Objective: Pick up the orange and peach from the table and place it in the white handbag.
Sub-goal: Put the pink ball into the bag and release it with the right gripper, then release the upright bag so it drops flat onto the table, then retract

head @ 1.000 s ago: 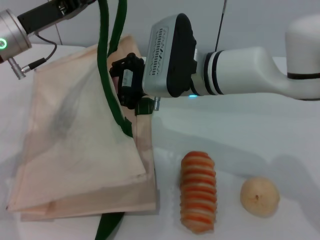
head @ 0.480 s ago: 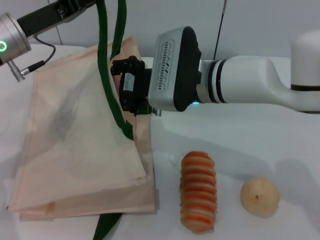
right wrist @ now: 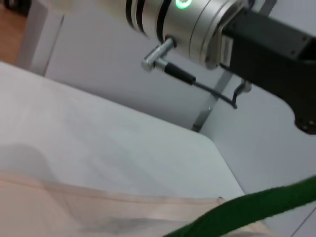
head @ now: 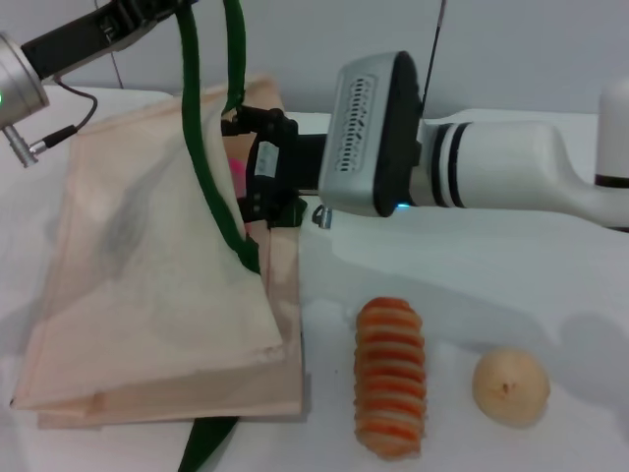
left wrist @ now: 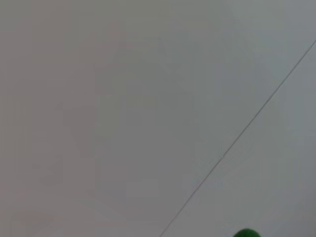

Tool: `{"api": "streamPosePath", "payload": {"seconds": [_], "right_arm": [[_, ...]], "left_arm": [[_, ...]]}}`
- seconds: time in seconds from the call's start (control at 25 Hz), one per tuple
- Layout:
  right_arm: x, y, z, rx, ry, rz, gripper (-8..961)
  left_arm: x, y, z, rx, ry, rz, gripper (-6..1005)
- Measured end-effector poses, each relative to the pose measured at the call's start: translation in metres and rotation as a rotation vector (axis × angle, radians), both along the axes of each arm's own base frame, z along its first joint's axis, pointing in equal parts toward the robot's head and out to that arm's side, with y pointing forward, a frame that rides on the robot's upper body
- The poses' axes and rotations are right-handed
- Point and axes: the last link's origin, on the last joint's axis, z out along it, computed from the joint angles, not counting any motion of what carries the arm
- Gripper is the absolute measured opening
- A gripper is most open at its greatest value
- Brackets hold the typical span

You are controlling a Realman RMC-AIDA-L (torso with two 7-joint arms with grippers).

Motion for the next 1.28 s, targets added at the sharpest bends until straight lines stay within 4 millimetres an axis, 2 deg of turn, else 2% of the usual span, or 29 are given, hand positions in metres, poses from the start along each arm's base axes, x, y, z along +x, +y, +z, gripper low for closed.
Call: {"api": "streamPosePath", "payload": {"seconds": [0.08,0.36,0.64,0.88,1.04,1.08,1.28], "right_arm": [[0.002,0.000,0.003,-0.003,0.014,0.002,888],[0.022,0.013,0.018,0.048,0.026,-0.061,883],[0.059,0.034,0.048,0.182,0.085,-0.213,881],[0.092,0.046,0.078,0.311,0.189,-0.369,884],[0.108,0.043,0.096,0.355,0.302,-0.418,884],[0.116,0.039,0.106,0.379,0.372,-0.435,883],[0.132,0.031,0.121,0.442,0.464,-0.458,883]], "left_arm": [[-0.001,-0.001,0.001,0.001,0.000,0.004,120],[-0.005,0.000,0.002,0.008,0.004,0.024,120],[-0.019,0.000,0.003,0.029,0.019,0.085,119],[-0.029,0.002,0.000,0.065,0.055,0.138,180],[-0.034,0.004,-0.004,0.090,0.091,0.164,369],[-0.035,0.005,-0.005,0.101,0.098,0.166,416],[-0.044,0.003,-0.013,0.197,0.137,0.187,625]]}}
